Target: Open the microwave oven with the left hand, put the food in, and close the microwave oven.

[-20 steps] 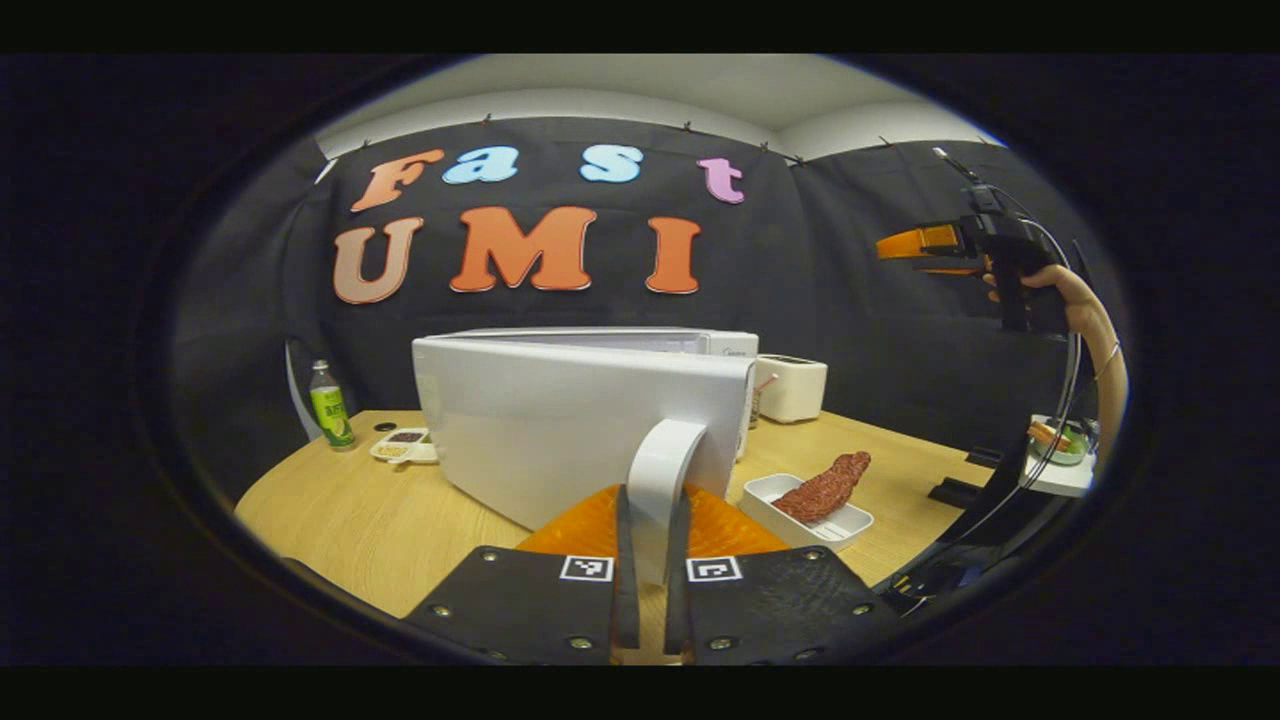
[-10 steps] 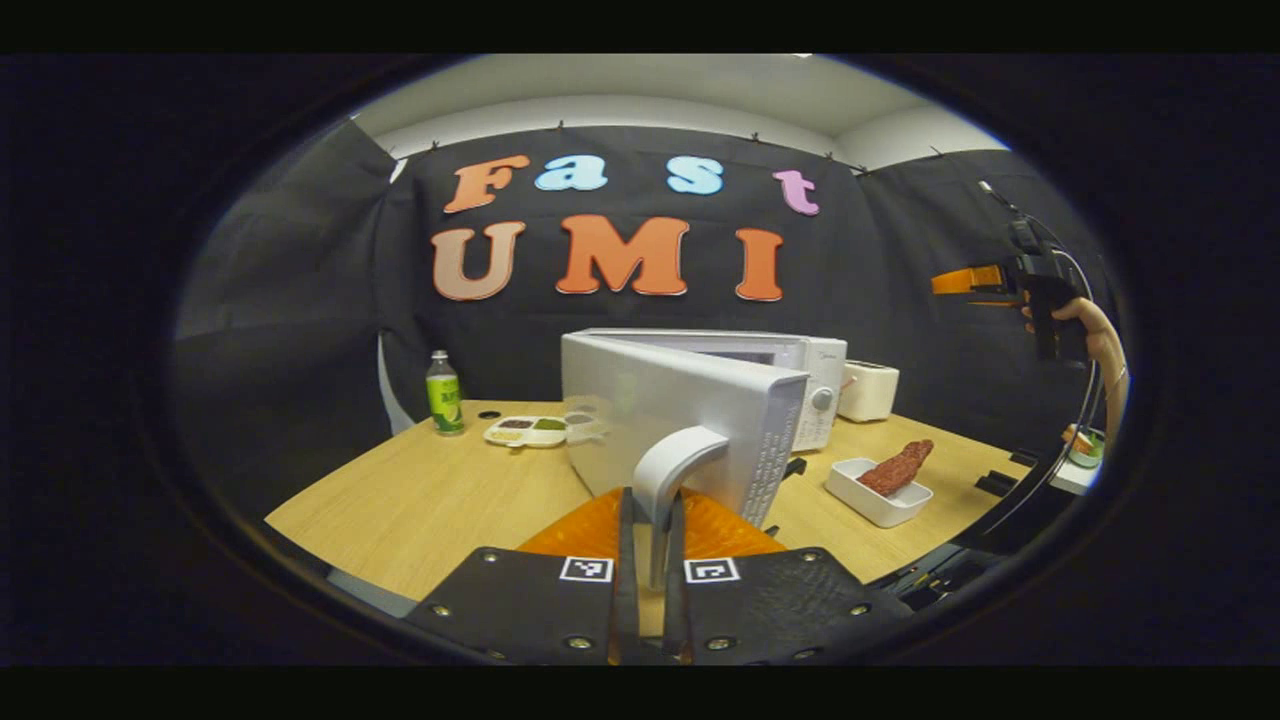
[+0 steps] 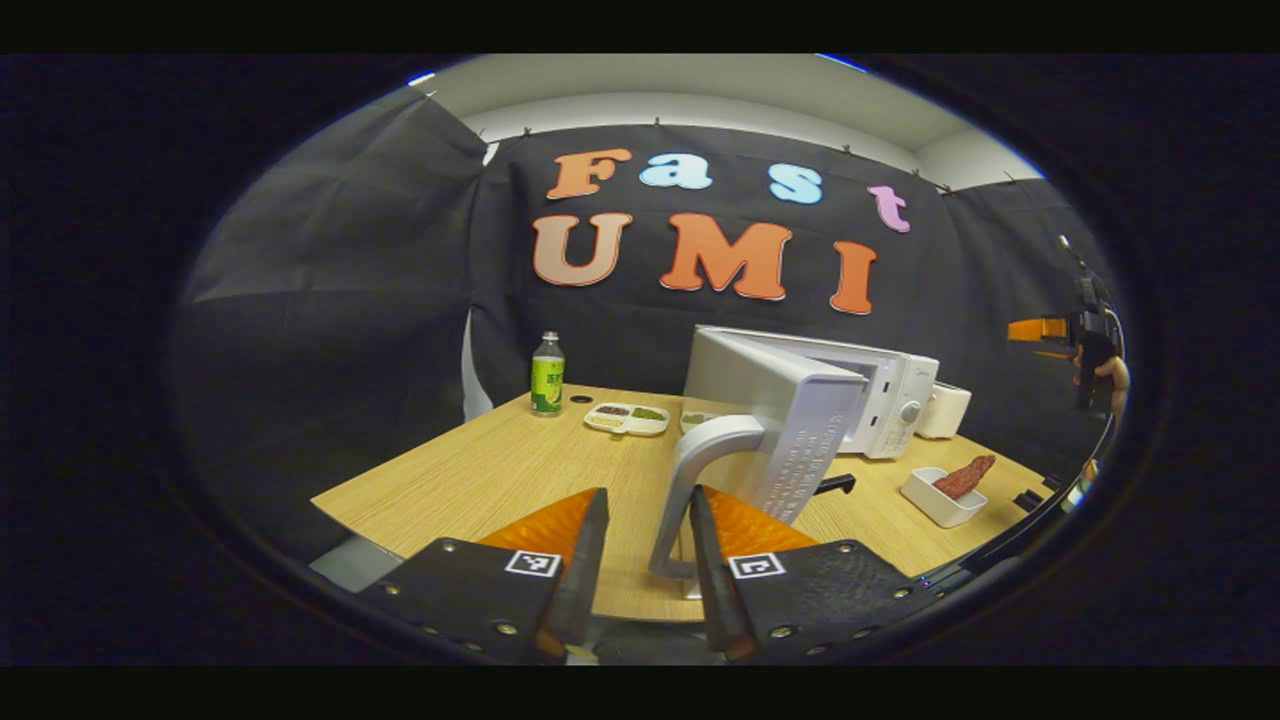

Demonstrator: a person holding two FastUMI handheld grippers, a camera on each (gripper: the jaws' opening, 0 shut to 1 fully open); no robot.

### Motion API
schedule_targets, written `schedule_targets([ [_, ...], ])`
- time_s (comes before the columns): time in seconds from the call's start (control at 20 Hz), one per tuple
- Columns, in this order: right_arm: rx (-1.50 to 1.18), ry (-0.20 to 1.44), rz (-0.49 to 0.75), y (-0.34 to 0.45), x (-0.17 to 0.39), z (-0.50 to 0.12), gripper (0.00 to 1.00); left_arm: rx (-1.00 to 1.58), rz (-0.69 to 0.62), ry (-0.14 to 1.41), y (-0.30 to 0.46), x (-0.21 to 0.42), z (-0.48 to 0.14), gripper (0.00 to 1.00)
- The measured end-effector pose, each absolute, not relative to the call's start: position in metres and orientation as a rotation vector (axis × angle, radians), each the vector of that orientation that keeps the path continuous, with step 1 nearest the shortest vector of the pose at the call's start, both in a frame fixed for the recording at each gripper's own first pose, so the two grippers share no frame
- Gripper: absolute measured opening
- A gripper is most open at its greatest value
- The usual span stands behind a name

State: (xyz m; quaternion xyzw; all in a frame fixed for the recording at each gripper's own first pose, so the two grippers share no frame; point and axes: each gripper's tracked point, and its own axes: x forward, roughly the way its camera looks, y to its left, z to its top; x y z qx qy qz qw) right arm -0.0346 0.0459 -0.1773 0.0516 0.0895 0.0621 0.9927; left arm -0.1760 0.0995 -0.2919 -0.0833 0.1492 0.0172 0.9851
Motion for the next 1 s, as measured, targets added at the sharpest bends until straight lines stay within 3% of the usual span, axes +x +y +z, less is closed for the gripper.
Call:
schedule_targets([
  [0.05, 0.12, 0.189, 0.118, 0.046, -0.035, -0.185, 0.95, -0.166, 0.032, 0.302, 0.102, -0.176, -0.292, 0.54],
  [0.1, 0.141, 0.199, 0.113, 0.044, -0.035, -0.192, 0.95, -0.162, 0.032, 0.3, 0.104, -0.177, -0.293, 0.7],
  [0.2, 0.188, 0.228, 0.102, 0.043, -0.037, -0.212, 0.95, -0.152, 0.035, 0.3, 0.107, -0.178, -0.292, 0.82],
  [0.3, 0.242, 0.267, 0.096, 0.043, -0.038, -0.234, 0.95, -0.157, 0.022, 0.293, 0.107, -0.182, -0.287, 0.89],
  [0.85, 0.528, 0.456, -0.014, 0.03, -0.05, -0.366, 0.94, -0.116, 0.103, 0.282, 0.154, -0.203, -0.275, 0.9],
  [1.0, 0.613, 0.492, -0.017, 0.034, -0.056, -0.386, 0.88, -0.113, 0.116, 0.276, 0.162, -0.204, -0.272, 0.9],
])
